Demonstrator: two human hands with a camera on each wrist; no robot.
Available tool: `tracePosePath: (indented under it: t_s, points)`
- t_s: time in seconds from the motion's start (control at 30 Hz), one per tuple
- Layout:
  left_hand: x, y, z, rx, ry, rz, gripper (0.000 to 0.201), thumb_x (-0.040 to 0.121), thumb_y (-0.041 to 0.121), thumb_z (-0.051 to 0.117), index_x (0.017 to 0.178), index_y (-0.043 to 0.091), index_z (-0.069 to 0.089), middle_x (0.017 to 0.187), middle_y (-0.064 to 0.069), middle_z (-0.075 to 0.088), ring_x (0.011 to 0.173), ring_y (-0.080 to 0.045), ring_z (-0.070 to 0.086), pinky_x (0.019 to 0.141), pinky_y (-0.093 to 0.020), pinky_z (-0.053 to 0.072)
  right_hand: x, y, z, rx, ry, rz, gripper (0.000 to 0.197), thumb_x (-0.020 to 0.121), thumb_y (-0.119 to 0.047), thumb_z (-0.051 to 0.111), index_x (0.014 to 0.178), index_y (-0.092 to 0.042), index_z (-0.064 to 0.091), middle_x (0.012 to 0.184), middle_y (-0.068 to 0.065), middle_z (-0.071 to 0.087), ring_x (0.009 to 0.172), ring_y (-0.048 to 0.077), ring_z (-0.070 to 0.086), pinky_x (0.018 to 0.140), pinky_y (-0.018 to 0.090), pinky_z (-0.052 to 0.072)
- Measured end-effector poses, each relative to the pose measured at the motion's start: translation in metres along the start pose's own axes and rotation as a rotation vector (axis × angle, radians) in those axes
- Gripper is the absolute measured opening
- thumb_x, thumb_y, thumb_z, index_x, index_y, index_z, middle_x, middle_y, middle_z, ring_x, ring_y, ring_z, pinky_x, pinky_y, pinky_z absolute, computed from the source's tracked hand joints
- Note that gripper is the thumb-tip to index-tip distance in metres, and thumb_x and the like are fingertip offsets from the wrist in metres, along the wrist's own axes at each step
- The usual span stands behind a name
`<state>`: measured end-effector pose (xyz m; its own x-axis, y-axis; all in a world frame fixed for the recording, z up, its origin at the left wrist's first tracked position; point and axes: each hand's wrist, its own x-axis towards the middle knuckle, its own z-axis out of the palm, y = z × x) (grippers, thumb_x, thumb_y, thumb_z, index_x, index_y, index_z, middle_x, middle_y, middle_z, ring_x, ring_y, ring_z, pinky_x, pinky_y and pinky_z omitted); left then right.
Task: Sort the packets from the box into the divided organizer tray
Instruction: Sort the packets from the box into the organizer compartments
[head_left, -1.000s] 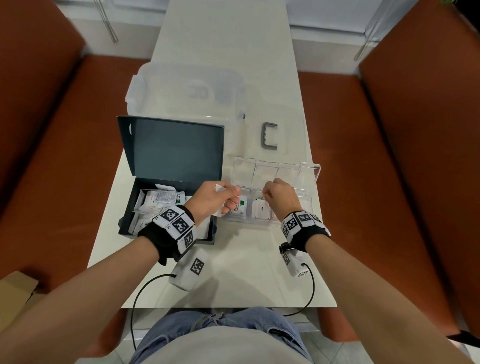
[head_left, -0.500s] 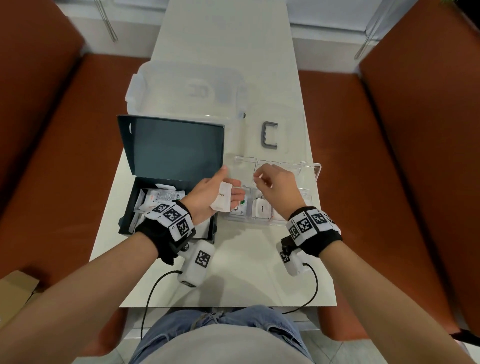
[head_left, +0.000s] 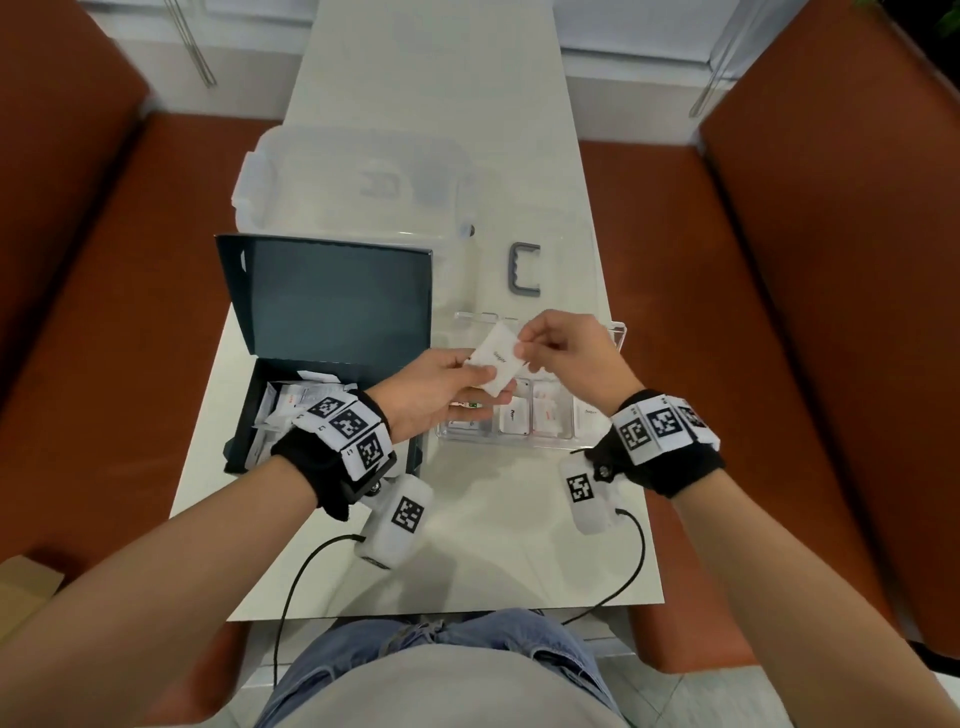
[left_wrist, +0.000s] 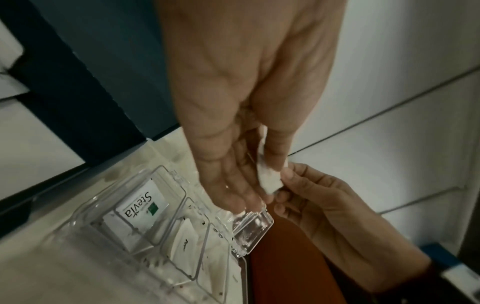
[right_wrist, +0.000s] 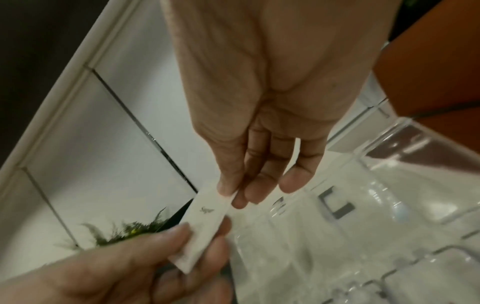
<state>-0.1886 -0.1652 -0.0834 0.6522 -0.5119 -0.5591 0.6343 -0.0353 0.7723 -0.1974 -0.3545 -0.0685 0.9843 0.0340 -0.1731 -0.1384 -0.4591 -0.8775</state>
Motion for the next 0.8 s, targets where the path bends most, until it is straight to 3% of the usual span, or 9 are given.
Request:
tracePosePath:
  t_s: [0.13,0.33,0.53,0.63,0.8]
  points:
    - [0.008,-0.002,0.013,0.155,0.018,0.078,0.025,0.095,0.024,0.060,0.113,0.010,0.068,0.104,-0.006,0.073,0.091,-0.010,0.069,0.086,-0.027,0.053,-0.007,0.013,-0.028,0.083,0.040,0.058,0.012,0.085,-0.007,0.070,0.097,-0.004,0.069,0.077,0.007,0.069,0.058,0.004,0.060,0.064,0.017,0.053]
    - [0.028,-0.006,0.047,0.030,0.034,0.115,0.021,0.093,0.025,0.062,0.108,0.013,0.070,0.092,0.000,0.074,0.085,-0.010,0.069,0.076,-0.022,0.052,-0.023,0.031,-0.046,0.293,0.184,0.131,0.020,0.088,-0.016,0.068,0.104,-0.005,0.068,0.087,0.012,0.071,0.071,0.014,0.065,0.067,0.024,0.053]
    - [0.046,-0.013,0.072,0.206,0.025,0.078,0.021,0.093,0.032,0.063,0.102,0.016,0.072,0.098,0.003,0.074,0.081,-0.010,0.067,0.076,-0.024,0.049,-0.030,0.061,-0.061,0.324,0.278,0.189,0.004,0.088,-0.010,0.066,0.091,-0.010,0.067,0.078,0.004,0.070,0.068,0.011,0.064,0.065,0.023,0.052]
    - [0.052,-0.016,0.072,0.314,0.067,0.056,0.020,0.094,0.027,0.062,0.105,0.014,0.071,0.099,0.000,0.073,0.077,-0.011,0.066,0.070,-0.023,0.046,-0.027,0.087,-0.071,0.183,0.324,0.326,0.008,0.087,-0.006,0.065,0.094,-0.007,0.068,0.079,0.005,0.067,0.063,0.012,0.060,0.073,0.036,0.056]
    - [0.052,-0.024,0.064,0.308,0.166,0.021,0.015,0.096,0.019,0.058,0.102,0.013,0.070,0.095,0.000,0.071,0.072,-0.011,0.064,0.067,-0.022,0.045,-0.023,0.115,-0.063,-0.258,0.160,0.416,0.011,0.088,-0.010,0.062,0.096,-0.004,0.068,0.089,0.010,0.069,0.072,0.016,0.063,0.079,0.028,0.055]
